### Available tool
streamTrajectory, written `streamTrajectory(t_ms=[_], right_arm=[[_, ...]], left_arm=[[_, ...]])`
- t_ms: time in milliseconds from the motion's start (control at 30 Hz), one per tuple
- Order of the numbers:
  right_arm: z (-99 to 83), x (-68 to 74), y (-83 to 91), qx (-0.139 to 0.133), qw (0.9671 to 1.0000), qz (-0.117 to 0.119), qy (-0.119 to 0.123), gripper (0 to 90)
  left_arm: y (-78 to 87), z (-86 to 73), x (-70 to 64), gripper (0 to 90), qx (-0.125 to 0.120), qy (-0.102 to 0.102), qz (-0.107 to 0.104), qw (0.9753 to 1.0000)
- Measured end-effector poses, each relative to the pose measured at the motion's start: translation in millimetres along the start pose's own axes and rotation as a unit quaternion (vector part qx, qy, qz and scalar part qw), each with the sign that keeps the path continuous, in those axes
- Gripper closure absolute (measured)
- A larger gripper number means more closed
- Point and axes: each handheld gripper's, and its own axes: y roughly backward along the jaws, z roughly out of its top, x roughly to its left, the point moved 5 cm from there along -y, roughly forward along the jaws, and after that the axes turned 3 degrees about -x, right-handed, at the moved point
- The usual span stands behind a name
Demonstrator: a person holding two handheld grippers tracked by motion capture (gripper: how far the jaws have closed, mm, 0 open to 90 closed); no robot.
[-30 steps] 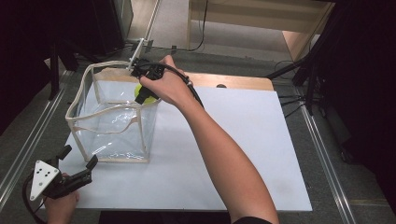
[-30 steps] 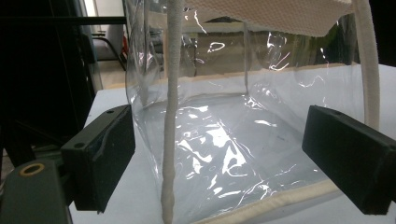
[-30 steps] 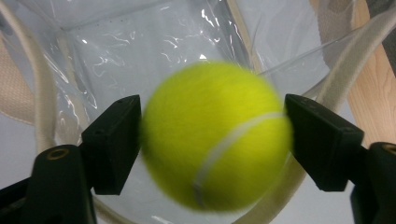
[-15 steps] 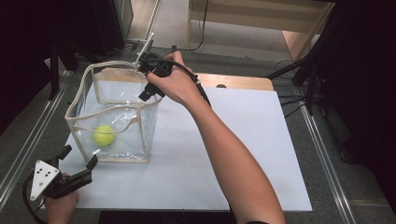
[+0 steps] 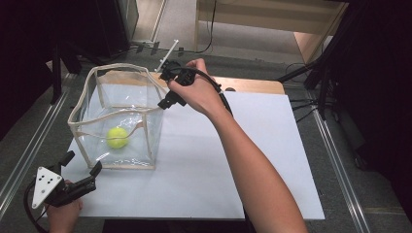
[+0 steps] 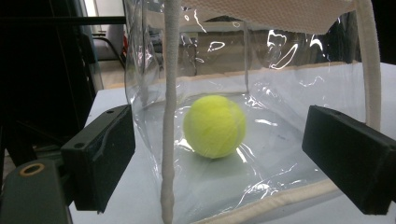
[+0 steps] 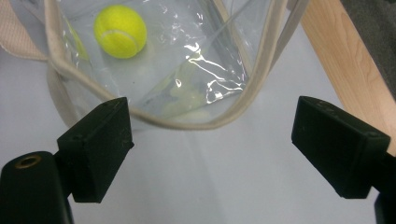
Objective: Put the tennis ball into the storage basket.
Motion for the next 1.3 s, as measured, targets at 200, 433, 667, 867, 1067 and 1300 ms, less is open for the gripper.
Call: streamTrajectory(t_ms=[200, 433, 667, 867, 1067, 1300], right_arm=[[-16.0, -0.7, -2.7, 0.003, 1.0, -0.001, -0.005, 9.6], [-29.0, -0.1, -7.5, 0.003, 0.9999, -0.005, -0.009, 0.1], [-43.2, 1.3, -13.7, -0.003, 0.9997, -0.011, -0.022, 0.0], [-56.6, 3.9, -19.0, -0.009, 0.9996, -0.009, -0.024, 0.0], [-71.1, 3.9, -22.2, -0.022, 0.9992, -0.015, -0.031, 0.0], [-90.3, 5.2, -26.1, -0.04, 0.9982, -0.018, -0.042, 0.0]], left_arm=[[-0.1, 0.0, 0.1, 9.8, -0.001, 0.0, 0.0, 1.0], [0.1, 0.0, 0.4, 9.8, 0.0, 0.0, 0.0, 1.0], [0.0, 0.0, 0.3, 9.8, 0.0, 0.0, 0.0, 1.0], [0.0, 0.0, 0.4, 9.8, 0.0, 0.0, 0.0, 1.0], [0.2, -0.1, 0.2, 9.8, 0.001, 0.0, 0.001, 1.0], [0.3, -0.1, 0.1, 9.8, 0.0, -0.001, 0.0, 1.0]])
